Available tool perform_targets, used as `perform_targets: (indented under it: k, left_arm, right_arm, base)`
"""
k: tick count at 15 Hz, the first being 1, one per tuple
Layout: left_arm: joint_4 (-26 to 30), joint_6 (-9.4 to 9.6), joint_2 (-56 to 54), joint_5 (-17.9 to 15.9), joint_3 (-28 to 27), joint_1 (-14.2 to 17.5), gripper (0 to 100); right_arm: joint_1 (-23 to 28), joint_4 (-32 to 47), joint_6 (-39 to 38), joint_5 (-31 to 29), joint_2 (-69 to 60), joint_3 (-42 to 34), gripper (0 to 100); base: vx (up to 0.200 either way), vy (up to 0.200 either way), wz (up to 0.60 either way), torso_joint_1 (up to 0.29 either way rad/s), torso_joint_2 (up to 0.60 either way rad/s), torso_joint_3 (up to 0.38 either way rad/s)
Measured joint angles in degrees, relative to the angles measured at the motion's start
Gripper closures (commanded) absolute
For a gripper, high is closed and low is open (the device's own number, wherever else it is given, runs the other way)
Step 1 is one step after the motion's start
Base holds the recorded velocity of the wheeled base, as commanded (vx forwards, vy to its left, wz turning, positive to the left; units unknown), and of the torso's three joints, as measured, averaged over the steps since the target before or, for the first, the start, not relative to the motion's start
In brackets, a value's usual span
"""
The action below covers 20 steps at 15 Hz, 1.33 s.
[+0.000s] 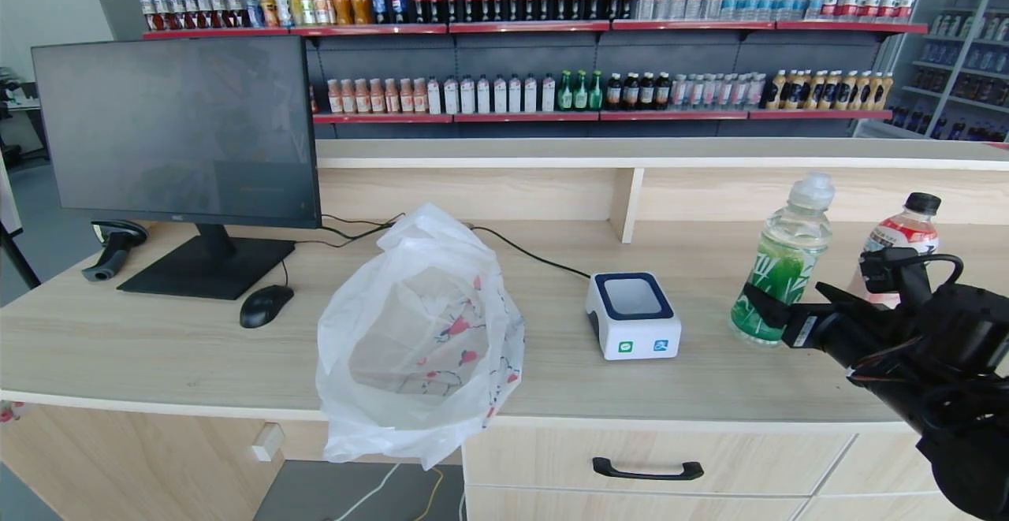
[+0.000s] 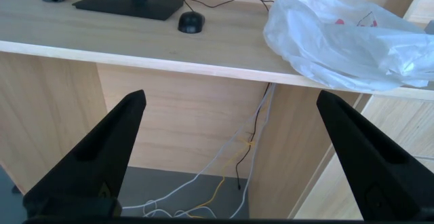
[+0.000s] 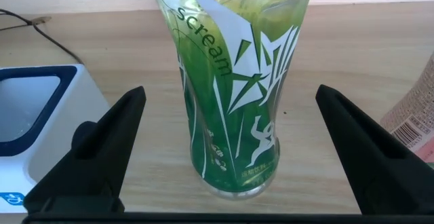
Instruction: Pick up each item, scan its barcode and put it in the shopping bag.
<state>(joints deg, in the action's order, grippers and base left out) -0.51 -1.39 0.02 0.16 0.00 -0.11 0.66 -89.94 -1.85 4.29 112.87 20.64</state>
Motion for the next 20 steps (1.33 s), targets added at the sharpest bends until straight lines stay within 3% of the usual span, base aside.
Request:
perform_targets:
  k: [20]
  left_arm:
    - [0.0,0.0,0.0,0.0,0.0,0.0,0]
  right_arm:
    - [-3.2,0.0,0.0,0.0,-2.5,-2.0,0]
  base:
    - [0.0,0.0,0.0,0.0,0.0,0.0]
